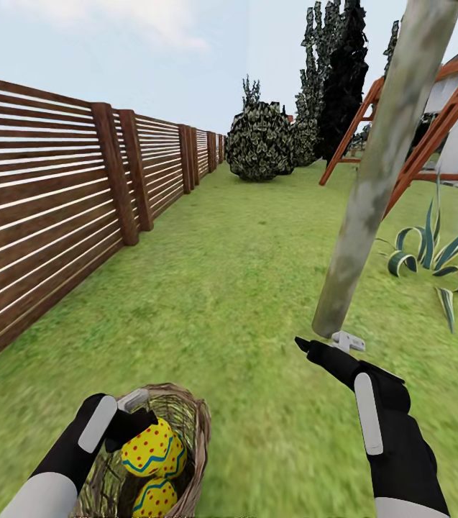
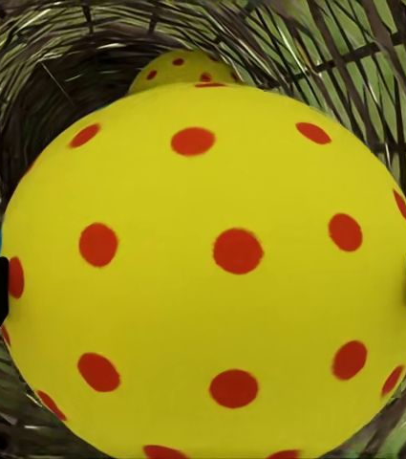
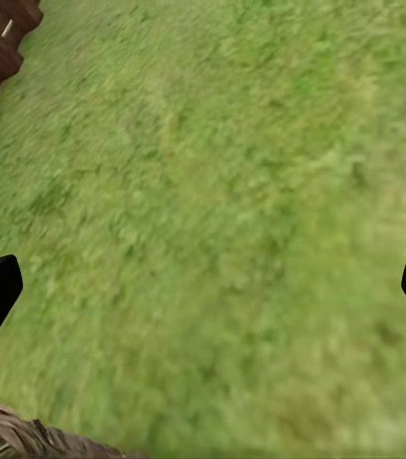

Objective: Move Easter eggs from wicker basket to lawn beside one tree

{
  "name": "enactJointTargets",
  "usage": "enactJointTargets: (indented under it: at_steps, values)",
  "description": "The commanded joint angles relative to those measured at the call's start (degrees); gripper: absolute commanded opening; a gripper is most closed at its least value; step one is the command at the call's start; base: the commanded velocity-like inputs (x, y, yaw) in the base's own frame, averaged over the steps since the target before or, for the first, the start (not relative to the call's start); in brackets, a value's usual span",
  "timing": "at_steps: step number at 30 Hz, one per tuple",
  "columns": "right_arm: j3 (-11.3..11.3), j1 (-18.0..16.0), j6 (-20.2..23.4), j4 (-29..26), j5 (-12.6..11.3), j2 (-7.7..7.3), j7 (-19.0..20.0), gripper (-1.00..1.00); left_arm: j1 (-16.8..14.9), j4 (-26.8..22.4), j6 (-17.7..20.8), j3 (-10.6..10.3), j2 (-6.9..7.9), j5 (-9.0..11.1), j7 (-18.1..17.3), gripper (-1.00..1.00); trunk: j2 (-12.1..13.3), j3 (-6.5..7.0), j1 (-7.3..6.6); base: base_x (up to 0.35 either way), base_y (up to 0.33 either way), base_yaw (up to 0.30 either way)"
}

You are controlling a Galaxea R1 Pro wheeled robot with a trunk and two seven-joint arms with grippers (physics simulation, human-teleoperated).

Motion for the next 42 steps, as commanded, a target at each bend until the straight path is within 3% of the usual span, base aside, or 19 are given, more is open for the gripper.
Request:
enactJointTargets:
  at_steps: [1, 16, 21, 42]
  values:
    - [-0.2, -0.1, 0.3, 0.0, 0.1, 0.06, 0.4, 1.0, 0.0, -0.1, 0.1, 0.0, 0.0, 0.5, 0.5, -1.0, 0.4, 0.13, -0.25, -0.129, 0.0, 0.0]
    - [-0.1, -0.1, 0.3, 0.0, 0.1, 0.11, 0.3, 1.0, 0.2, -0.5, -0.7, -0.1, -0.08, 0.4, 0.2, -1.0, 6.4, 2.82, -3.54, -0.02, 0.0, 0.0]
    - [-0.2, -0.1, 0.3, 0.0, 0.1, 0.07, 0.3, 1.0, 0.2, -0.4, -3.3, -0.3, -0.14, 0.3, 0.2, -1.0, 8.4, 3.72, -4.64, 0.0, 0.0, 0.0]
    - [-0.2, -0.1, 0.3, 0.0, 0.1, 0.06, 0.4, 1.0, 0.2, -0.4, -4.1, -0.2, -0.18, 0.1, 0.5, -1.0, 16.8, 7.49, -9.25, -0.066, 0.0, 0.0]
